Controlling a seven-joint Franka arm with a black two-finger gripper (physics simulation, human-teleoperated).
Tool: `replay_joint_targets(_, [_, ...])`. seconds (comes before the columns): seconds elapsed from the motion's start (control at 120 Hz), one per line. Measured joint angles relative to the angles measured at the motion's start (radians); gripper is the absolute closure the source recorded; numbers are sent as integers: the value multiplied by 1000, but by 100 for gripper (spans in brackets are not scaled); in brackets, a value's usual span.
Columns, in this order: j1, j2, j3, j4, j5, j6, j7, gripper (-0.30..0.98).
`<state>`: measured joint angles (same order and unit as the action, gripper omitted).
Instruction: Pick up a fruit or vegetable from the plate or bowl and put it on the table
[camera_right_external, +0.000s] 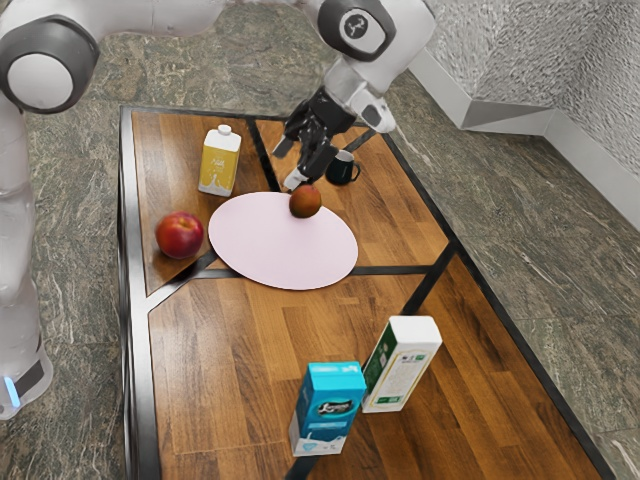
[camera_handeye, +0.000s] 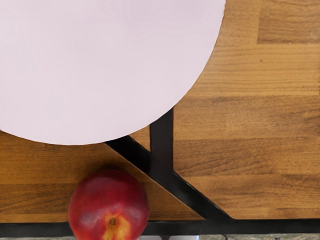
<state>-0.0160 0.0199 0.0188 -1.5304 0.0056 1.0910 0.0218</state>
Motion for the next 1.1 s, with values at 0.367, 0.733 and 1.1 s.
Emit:
replay_joint_targets(0.367, [6,-2,35,-31,47,440,8,0])
replay_joint_targets(0.733, [-20,-186,137,-459,29,664,143,0])
replay_joint_targets(1.1, [-19,-163,138,-460,19,797,243,0])
